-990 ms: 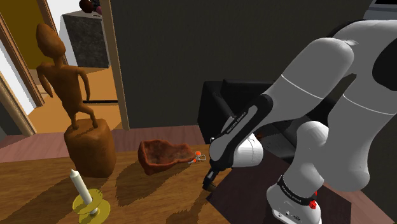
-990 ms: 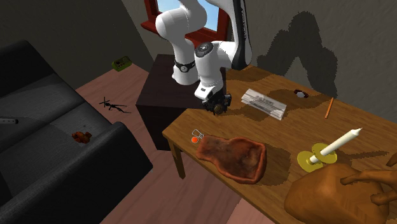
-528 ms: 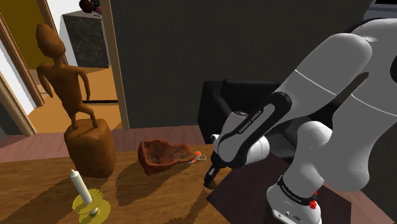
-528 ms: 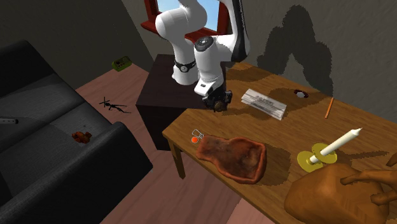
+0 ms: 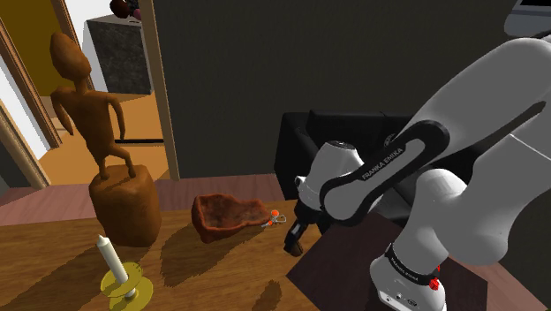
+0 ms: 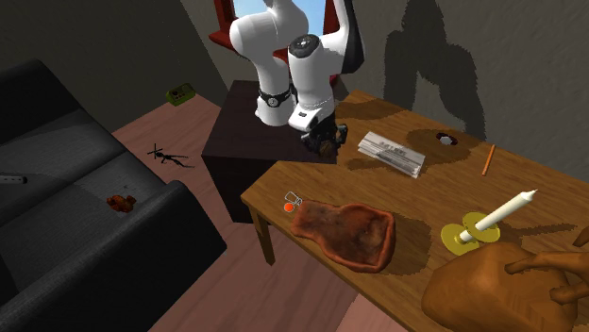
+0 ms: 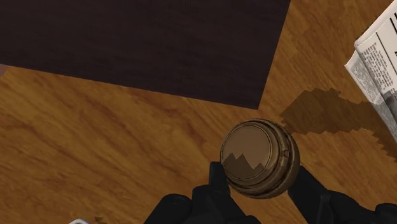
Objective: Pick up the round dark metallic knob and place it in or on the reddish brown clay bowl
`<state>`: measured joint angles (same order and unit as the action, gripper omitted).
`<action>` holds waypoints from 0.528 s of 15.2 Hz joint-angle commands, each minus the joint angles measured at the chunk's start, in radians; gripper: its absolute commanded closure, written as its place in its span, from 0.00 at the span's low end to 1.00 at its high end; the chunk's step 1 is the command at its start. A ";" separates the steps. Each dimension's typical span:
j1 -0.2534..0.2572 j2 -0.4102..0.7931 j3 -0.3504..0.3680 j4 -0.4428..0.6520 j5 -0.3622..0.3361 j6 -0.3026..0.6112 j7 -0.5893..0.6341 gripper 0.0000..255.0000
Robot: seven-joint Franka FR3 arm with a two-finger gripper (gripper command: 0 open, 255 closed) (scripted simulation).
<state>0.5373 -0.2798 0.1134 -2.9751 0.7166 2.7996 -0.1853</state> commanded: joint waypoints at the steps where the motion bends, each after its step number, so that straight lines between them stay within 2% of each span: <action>1: -0.029 -0.050 0.014 -0.007 -0.052 -0.043 0.043 1.00; 8: -0.097 -0.199 0.046 0.000 -0.162 -0.196 0.140 1.00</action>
<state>0.4498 -0.4576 0.1545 -2.9804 0.5710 2.6297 -0.0610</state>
